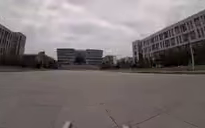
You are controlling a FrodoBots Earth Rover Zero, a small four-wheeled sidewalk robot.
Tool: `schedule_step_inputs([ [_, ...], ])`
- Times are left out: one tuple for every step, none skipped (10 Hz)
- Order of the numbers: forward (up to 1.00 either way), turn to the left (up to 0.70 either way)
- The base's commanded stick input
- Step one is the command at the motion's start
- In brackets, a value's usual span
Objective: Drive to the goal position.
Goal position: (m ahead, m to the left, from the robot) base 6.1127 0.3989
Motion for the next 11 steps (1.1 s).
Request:
schedule_step_inputs([
  [0.70,0.08],
  [0.70,0.01],
  [0.70,0.00],
  [0.70,0.00],
  [0.70,0.00],
  [0.70,0.00],
  [0.70,0.00],
  [0.70,0.00],
  [0.70,0.06],
  [0.70,0.24],
  [0.70,0.35],
])
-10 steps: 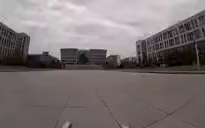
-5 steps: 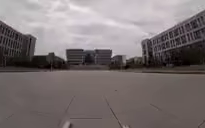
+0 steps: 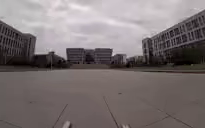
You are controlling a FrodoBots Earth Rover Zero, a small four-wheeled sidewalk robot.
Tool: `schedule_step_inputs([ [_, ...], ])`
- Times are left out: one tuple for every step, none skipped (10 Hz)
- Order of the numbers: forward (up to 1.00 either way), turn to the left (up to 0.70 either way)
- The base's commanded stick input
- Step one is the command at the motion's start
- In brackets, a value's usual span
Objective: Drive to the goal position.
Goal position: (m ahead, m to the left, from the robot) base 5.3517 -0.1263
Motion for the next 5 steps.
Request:
schedule_step_inputs([
  [0.70,0.35],
  [0.70,0.35],
  [0.70,0.35],
  [0.70,0.10],
  [0.70,0.05],
])
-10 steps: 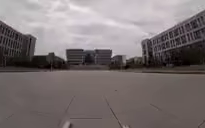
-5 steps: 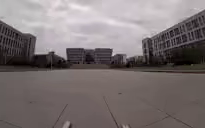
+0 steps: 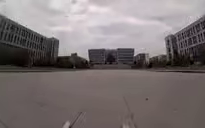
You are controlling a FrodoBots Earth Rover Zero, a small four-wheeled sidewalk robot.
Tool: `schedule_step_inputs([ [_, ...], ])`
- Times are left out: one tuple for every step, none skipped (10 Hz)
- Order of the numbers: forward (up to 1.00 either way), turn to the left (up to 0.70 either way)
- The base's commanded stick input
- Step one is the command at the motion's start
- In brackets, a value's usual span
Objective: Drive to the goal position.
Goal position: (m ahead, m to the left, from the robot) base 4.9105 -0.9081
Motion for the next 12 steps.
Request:
schedule_step_inputs([
  [0.70,0.02],
  [0.70,0.03],
  [0.70,0.02],
  [0.70,0.02],
  [0.70,0.03],
  [0.70,0.03],
  [0.70,0.03],
  [0.70,0.02],
  [0.70,0.02],
  [0.70,0.02],
  [0.70,0.02],
  [0.70,0.02],
])
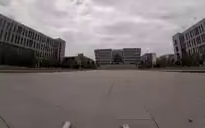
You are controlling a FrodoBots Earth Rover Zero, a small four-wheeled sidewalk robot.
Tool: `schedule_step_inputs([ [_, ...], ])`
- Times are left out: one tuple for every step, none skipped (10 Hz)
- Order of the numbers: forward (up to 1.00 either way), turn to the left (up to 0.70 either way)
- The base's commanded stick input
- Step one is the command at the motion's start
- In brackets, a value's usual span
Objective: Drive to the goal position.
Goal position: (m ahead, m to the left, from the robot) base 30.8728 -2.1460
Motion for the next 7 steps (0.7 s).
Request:
schedule_step_inputs([
  [0.70,0.02],
  [0.70,0.02],
  [0.70,0.00],
  [0.70,-0.10],
  [0.70,-0.26],
  [0.70,-0.30],
  [0.70,-0.25],
])
